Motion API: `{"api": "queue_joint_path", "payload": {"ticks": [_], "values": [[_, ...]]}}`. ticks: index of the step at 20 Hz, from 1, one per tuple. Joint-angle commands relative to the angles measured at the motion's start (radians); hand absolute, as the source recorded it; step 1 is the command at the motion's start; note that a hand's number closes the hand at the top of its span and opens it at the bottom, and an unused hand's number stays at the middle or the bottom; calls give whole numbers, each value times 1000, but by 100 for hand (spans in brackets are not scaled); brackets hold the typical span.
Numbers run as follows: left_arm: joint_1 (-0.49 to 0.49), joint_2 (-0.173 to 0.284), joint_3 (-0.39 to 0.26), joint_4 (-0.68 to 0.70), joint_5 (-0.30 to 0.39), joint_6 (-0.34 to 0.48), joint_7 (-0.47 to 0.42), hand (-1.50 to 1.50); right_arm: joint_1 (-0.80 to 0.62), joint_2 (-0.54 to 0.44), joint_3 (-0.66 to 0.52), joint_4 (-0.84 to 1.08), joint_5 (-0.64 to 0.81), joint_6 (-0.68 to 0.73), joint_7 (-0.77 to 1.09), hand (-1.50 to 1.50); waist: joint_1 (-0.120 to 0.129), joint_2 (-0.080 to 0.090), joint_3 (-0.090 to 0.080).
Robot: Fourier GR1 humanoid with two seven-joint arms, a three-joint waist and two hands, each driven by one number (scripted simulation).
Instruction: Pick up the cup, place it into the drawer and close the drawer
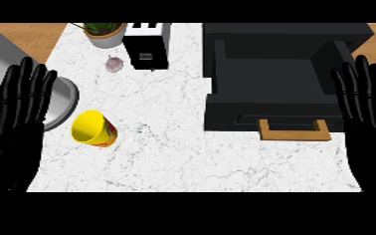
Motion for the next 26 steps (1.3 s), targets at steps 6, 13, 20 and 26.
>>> {"api": "queue_joint_path", "payload": {"ticks": [6,13,20,26], "values": [[47,110,214,-10,245,-181,-25,-150,117,36,19,-40,7,23,-100,-150,-12,19,-6],[11,24,265,274,369,-134,-9,-150,-84,-51,-10,102,-82,104,127,-150,-12,22,-6],[12,55,306,458,326,-186,-88,-150,-100,-55,-38,161,-87,140,63,-150,-14,21,-6],[11,100,352,623,314,-247,-168,-150,-216,-34,-31,219,-46,98,104,-150,-10,21,-6]]}}
